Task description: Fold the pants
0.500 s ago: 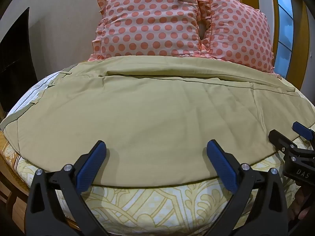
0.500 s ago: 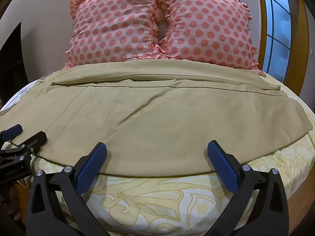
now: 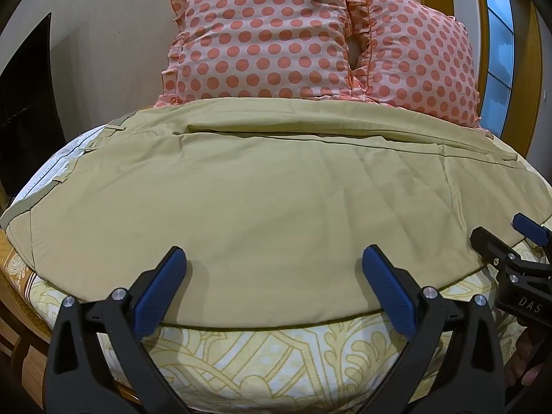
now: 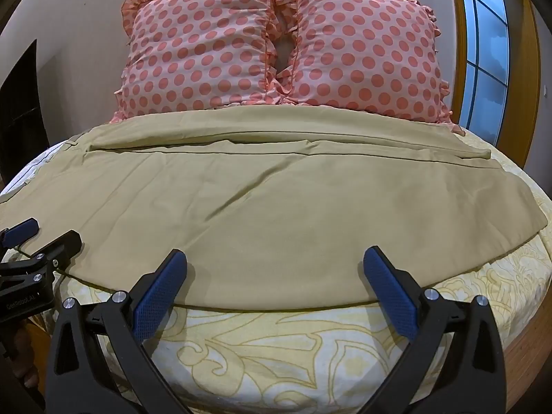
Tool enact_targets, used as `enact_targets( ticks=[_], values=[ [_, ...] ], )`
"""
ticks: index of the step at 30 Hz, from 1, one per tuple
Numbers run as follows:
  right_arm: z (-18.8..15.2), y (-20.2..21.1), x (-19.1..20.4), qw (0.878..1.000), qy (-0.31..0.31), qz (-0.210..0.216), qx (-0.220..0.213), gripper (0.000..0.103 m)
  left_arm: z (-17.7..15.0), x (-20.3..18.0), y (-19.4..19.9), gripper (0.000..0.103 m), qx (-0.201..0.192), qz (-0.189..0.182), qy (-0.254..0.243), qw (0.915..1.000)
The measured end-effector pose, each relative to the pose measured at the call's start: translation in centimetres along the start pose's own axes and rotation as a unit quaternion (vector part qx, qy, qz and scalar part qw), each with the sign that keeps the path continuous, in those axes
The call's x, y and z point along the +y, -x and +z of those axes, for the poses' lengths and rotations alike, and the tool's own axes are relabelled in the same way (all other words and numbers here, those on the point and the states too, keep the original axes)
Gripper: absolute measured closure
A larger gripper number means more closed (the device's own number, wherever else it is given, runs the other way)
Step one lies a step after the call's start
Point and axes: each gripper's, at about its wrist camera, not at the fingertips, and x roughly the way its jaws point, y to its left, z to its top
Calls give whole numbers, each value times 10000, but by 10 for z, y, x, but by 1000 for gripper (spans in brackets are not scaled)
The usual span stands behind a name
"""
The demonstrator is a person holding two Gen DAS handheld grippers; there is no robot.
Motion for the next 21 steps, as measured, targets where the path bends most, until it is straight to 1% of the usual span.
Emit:
enact_targets(
  ticks=[21],
  values=[
    [-1,0,0,10000,4,0,-31,1,0,0,0,2,-7,1,-3,10000]
  ],
)
